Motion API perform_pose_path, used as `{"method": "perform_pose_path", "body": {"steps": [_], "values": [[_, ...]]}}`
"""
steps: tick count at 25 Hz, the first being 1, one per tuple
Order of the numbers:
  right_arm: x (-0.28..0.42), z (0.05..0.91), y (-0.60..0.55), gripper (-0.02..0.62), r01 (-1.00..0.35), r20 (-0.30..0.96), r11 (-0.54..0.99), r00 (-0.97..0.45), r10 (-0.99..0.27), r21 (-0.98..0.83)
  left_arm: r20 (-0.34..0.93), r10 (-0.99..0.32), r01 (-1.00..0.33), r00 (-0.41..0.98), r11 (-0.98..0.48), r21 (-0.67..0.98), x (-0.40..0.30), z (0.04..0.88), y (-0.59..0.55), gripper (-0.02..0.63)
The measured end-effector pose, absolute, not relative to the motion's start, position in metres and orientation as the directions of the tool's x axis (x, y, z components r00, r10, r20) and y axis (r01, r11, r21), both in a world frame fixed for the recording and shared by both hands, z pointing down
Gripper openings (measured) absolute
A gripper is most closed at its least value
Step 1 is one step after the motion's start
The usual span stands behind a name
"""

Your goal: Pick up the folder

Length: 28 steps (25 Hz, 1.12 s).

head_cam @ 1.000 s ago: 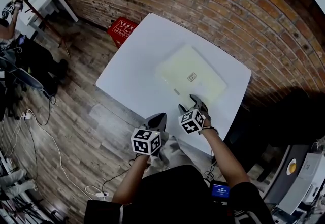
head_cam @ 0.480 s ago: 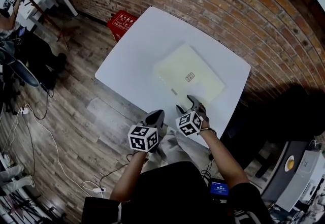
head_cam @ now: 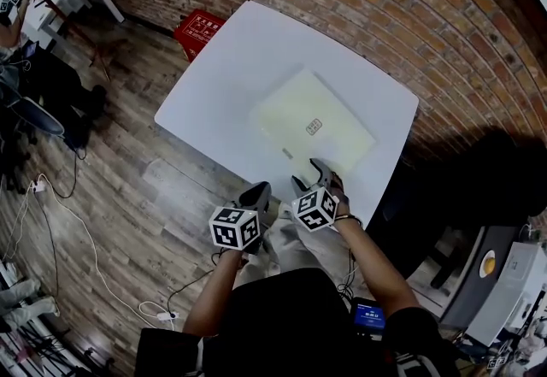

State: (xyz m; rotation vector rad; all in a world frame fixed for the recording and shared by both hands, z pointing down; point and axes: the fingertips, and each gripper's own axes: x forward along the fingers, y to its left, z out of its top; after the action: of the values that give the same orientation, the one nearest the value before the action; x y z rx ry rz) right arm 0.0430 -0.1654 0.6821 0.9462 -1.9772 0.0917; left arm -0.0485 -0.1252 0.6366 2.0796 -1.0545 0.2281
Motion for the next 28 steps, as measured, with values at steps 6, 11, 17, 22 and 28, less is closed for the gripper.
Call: {"method": "perform_pose_path", "body": {"steps": [6, 11, 17, 22, 28], "values": [[0.039, 0.682, -0.146, 0.275, -0.642, 0.756, 0.707, -0.294, -0.585, 0.297, 0.442, -0.601, -0.714, 0.666, -0.343, 0.61, -0.049, 0.644, -0.115, 0.02], [0.036, 0.681, -0.13, 0.275, -0.64, 0.754, 0.71, -0.301, -0.584, 0.294, 0.433, -0.586, -0.689, 0.685, -0.329, 0.645, -0.047, 0.652, -0.104, 0.02], [0.034, 0.682, -0.111, 0.275, -0.625, 0.749, 0.721, -0.315, -0.583, 0.298, 0.404, -0.591, -0.655, 0.698, -0.299, 0.694, -0.05, 0.664, -0.093, 0.02], [0.034, 0.68, -0.099, 0.275, -0.632, 0.739, 0.719, -0.329, -0.588, 0.29, 0.368, -0.572, -0.599, 0.733, -0.286, 0.748, -0.046, 0.67, -0.084, 0.021], [0.033, 0.68, -0.081, 0.275, -0.605, 0.737, 0.739, -0.348, -0.58, 0.296, 0.279, -0.528, -0.474, 0.802, -0.278, 0.836, -0.033, 0.673, -0.072, 0.102]]}}
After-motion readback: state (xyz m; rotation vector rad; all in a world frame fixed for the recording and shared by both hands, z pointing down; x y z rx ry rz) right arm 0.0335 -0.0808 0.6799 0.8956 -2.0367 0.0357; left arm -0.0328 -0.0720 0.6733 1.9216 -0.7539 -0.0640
